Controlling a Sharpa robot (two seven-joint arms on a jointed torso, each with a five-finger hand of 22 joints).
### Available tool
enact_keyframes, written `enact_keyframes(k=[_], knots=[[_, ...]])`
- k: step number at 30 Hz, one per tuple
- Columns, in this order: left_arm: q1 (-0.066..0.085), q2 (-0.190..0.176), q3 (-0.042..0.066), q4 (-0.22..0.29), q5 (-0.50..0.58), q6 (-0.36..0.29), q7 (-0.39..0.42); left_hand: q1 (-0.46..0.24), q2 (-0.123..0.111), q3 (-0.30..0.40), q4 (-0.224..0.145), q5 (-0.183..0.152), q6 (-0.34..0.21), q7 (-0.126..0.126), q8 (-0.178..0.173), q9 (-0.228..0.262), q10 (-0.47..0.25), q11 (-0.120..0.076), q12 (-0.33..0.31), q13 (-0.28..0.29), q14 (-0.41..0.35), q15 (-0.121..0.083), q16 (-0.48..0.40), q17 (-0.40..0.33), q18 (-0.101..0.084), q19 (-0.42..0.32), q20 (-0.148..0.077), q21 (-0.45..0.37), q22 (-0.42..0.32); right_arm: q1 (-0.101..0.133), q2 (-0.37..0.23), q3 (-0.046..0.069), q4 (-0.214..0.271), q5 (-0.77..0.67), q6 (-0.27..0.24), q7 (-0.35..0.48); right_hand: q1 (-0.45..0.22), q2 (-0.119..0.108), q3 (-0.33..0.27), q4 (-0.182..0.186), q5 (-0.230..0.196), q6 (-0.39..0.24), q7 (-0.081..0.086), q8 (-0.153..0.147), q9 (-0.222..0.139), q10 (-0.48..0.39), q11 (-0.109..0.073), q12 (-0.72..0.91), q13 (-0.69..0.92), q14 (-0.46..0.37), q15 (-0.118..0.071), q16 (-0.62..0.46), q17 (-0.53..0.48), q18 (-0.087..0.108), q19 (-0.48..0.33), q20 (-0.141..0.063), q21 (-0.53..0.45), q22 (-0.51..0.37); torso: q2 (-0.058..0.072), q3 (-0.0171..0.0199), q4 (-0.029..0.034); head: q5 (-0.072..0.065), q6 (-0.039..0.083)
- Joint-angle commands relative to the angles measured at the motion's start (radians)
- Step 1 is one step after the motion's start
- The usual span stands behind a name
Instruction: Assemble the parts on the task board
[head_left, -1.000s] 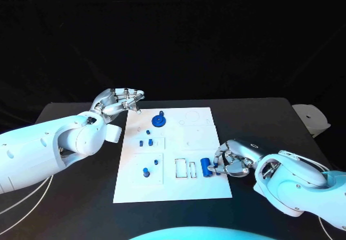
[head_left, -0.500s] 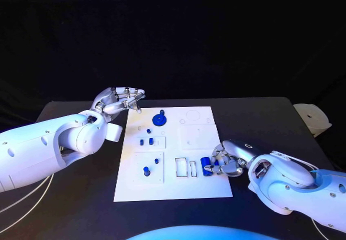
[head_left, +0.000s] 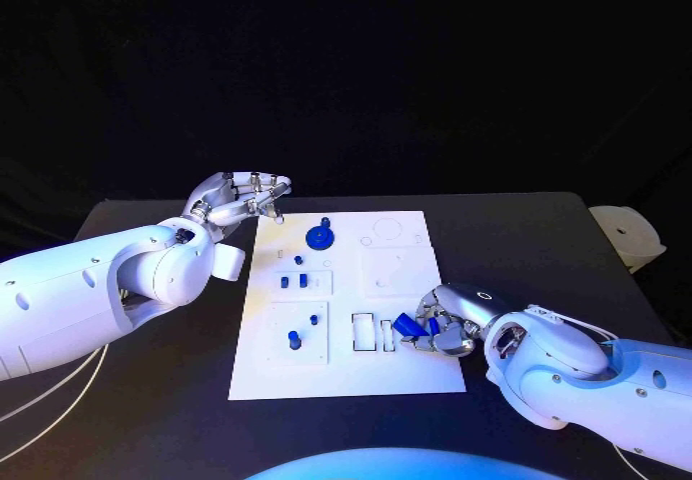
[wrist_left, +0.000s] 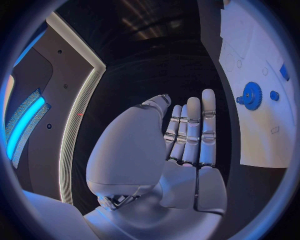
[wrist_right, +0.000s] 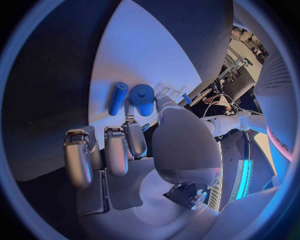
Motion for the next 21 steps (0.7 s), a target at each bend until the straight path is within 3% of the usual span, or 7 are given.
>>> enact_keyframes(k=[1,7,12,14,21], knots=[[0.000,0.000,0.001,0.004,0.004,0.017,0.002,-0.009,-0.001,0.005,-0.002,0.001,-0.006,0.003,0.007,0.000,-0.006,0.001,0.005,0.000,-0.006,0.001,0.001,-0.001,0.014,-0.007,0.001,-0.005,0.001,-0.009,0.007,-0.004,-0.005,-0.029,0.037,-0.020,-0.004,0.003,-0.006,-0.002,-0.006,-0.007,0.001,0.002,-0.001,0.001,-0.002,-0.001,0.044,0.070,-0.004,0.001,0.088,-0.007,0.105,-0.005,0.005,0.263,0.000,-0.0004,0.0035,-0.002,-0.001],[0.000,-0.001,0.001,0.004,0.004,0.018,0.002,-0.009,-0.001,0.005,-0.002,0.001,-0.006,0.003,0.007,0.000,-0.006,0.001,0.005,0.000,-0.006,0.001,0.001,-0.001,0.014,-0.007,0.001,-0.005,0.001,-0.012,0.013,-0.004,-0.007,-0.036,0.021,-0.026,0.012,0.011,-0.010,-0.004,-0.002,-0.006,-0.001,0.008,0.005,0.003,-0.004,0.001,0.046,0.071,-0.005,0.002,0.091,-0.007,0.105,-0.006,0.005,0.263,-0.001,-0.0010,0.0018,0.002,-0.002],[0.000,-0.001,0.001,0.004,0.004,0.017,0.002,-0.009,-0.001,0.005,-0.002,0.001,-0.006,0.003,0.007,0.000,-0.006,0.001,0.005,0.000,-0.006,0.001,0.001,-0.001,0.014,-0.007,0.001,-0.005,0.001,-0.012,0.012,-0.004,-0.003,-0.043,-0.006,-0.030,0.076,0.032,0.001,-0.010,0.013,-0.003,-0.006,0.023,0.018,0.007,-0.009,0.003,0.050,0.072,-0.010,0.003,0.094,-0.007,0.105,-0.010,0.005,0.263,-0.002,-0.0005,0.0006,0.003,-0.001],[0.000,-0.001,0.001,0.004,0.004,0.017,0.002,-0.011,-0.001,0.006,-0.001,0.001,-0.006,0.003,0.008,0.000,-0.006,0.001,0.005,0.000,-0.006,0.001,0.001,-0.002,0.014,-0.007,0.001,-0.005,0.001,-0.012,0.007,-0.004,0.006,-0.043,-0.029,-0.031,0.101,0.043,0.015,-0.013,-0.011,-0.001,-0.009,0.027,0.020,0.009,-0.012,0.005,0.052,0.072,-0.012,0.004,0.096,-0.007,0.105,-0.011,0.005,0.263,-0.002,-0.0008,0.0005,0.003,-0.001],[0.000,0.000,0.001,0.003,0.004,0.017,0.002,-0.011,-0.001,0.006,-0.001,0.001,-0.006,0.003,0.008,0.000,-0.006,0.001,0.005,0.000,-0.006,0.001,0.001,-0.002,0.014,-0.007,0.001,-0.005,0.001,0.001,-0.019,0.002,0.068,-0.006,-0.113,-0.031,0.132,0.065,0.057,-0.004,0.016,0.011,-0.017,0.035,0.024,0.019,-0.019,0.011,0.059,0.075,-0.018,0.009,0.109,-0.007,0.105,-0.017,0.005,0.263,-0.002,-0.0008,0.0000,0.004,0.001]])
